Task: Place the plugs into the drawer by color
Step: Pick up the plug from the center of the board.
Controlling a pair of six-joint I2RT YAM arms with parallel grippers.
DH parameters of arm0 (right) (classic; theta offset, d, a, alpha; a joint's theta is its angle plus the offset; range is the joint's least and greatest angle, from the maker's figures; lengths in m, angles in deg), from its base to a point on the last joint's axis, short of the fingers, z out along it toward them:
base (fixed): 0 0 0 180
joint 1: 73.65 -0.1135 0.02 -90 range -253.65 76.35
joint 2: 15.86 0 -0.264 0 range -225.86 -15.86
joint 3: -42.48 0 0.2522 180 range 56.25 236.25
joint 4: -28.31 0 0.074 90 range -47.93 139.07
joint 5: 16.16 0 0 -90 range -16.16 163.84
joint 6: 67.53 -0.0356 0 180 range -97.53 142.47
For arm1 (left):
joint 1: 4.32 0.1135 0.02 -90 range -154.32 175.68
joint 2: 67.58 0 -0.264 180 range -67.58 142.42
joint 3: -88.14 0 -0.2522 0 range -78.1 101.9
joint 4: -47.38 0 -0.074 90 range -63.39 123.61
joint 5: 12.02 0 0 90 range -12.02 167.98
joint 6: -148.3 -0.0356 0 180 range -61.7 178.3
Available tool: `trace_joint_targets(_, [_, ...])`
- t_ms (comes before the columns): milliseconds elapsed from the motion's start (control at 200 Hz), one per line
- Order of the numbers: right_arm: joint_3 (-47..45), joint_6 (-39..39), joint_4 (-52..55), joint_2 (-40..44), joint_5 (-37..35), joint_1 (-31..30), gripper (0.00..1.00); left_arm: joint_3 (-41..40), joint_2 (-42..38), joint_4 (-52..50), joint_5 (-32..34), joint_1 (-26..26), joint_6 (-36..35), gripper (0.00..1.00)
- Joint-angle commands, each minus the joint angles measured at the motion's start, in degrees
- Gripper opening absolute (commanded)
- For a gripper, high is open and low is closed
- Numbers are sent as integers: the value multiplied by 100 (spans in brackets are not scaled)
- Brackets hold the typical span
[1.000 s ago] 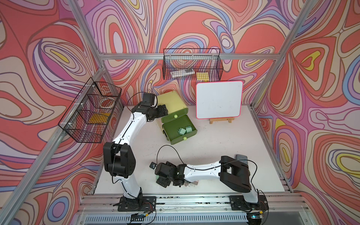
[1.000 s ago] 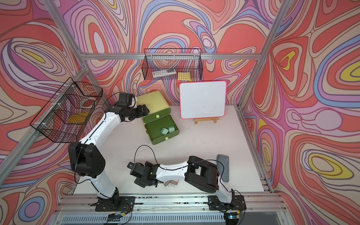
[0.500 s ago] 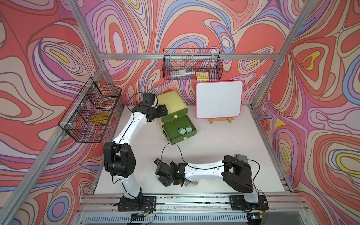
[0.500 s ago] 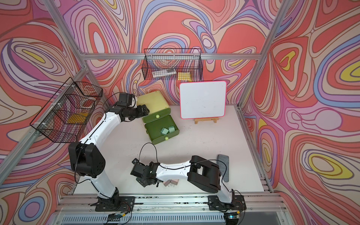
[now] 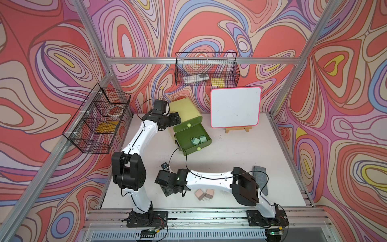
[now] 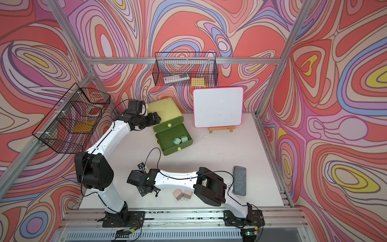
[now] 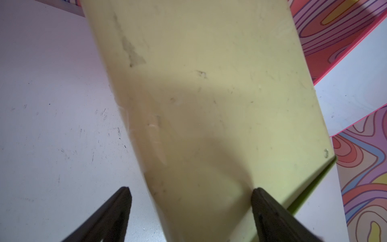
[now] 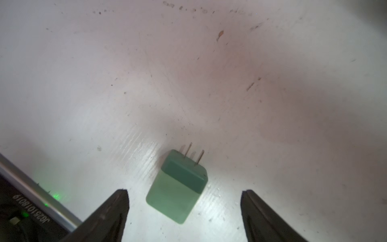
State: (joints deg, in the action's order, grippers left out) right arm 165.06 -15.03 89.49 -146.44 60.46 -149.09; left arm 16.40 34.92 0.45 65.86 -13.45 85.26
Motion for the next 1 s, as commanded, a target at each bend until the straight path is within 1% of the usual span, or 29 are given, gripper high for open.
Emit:
trace_joint_targets(0, [585, -170, 883, -480, 150, -8, 86, -148, 314, -645, 380, 7, -167, 89])
trace_joint_targets(95, [905, -113, 1084, -738, 222, -11, 86, -140, 275, -662, 449, 7, -194, 89])
trace_joint_targets(225, [957, -65, 1111, -836, 275, 9, 85, -138, 271, -653, 449, 7, -199, 89])
trace_joint_targets(421, [762, -48, 975, -741, 283, 40, 73, -123, 305, -647, 440, 7, -185, 89])
trace_joint_targets(721, [390, -6, 693, -590, 347, 98, 59, -130, 320, -638, 451, 7, -156, 89])
trace_joint_targets(861, [161, -121, 666, -493, 302, 171, 59, -134, 321, -638, 432, 7, -141, 89])
trace_joint_targets(991, [-340, -319, 472, -227, 313, 290, 59, -125, 314, -621, 398, 7, -122, 89])
